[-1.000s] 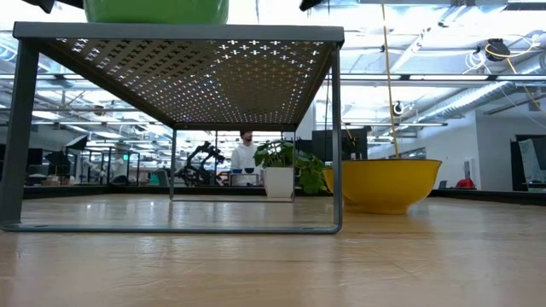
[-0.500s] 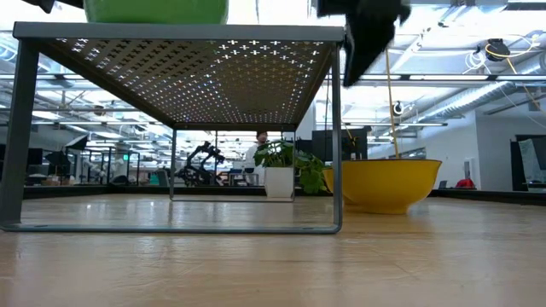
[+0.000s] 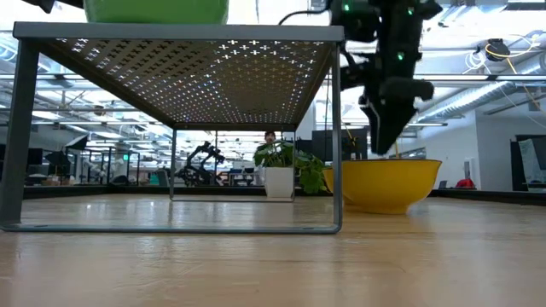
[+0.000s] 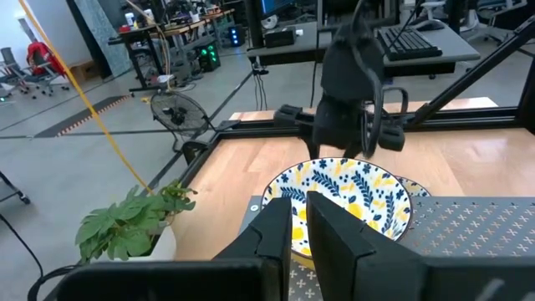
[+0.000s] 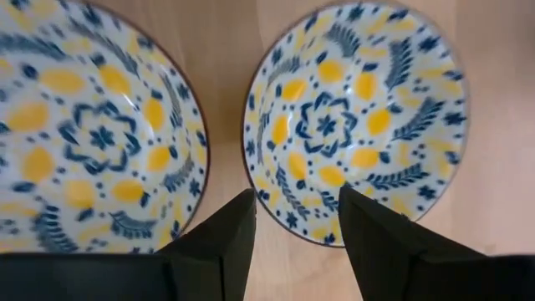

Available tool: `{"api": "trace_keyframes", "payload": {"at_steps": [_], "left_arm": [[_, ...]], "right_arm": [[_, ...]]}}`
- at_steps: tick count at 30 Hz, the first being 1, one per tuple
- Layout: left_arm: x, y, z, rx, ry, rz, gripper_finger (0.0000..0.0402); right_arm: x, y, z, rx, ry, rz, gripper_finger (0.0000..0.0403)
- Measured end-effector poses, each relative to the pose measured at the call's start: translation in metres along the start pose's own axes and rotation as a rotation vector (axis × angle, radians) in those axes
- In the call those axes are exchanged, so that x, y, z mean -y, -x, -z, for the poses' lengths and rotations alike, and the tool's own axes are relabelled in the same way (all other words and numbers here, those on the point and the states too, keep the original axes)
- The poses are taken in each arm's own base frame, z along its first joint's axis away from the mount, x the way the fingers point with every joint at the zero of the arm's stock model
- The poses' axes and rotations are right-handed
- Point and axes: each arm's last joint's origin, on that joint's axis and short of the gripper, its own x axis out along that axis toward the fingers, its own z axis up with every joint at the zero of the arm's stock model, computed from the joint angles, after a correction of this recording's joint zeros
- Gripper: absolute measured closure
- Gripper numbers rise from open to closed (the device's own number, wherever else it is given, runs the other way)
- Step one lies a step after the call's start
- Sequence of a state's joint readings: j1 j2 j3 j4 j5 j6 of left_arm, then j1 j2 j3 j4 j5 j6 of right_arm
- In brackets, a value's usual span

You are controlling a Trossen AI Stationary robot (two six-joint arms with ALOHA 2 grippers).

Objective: Pick & Place Mini bowls
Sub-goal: Stack the top white patterned bowl on the white patterned bowl on the shelf

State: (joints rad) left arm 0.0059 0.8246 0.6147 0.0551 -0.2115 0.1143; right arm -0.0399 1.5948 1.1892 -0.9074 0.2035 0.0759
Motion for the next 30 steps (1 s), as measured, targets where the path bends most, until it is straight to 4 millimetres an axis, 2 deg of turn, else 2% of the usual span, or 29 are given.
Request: {"api": "trace_keyframes", "payload": {"at_steps": [10,27,30], "left_arm": [[0.0,0.0,0.0,0.0,0.0,0.0,0.0355],[0.0,0.0,0.0,0.0,0.0,0.0,0.0355],[0.0,0.0,0.0,0.0,-0.001,0.0,0.0355]], "right_arm": [[-0.004,-0.022,0.013,-0.018,0.02,-0.006,0.0244],[-0.005,-0.023,0.009,0.03,0.031,-0.027,0.0251],[-0.005,-0.023,0.009,0.027,-0.022,-0.027,0.0252]]}}
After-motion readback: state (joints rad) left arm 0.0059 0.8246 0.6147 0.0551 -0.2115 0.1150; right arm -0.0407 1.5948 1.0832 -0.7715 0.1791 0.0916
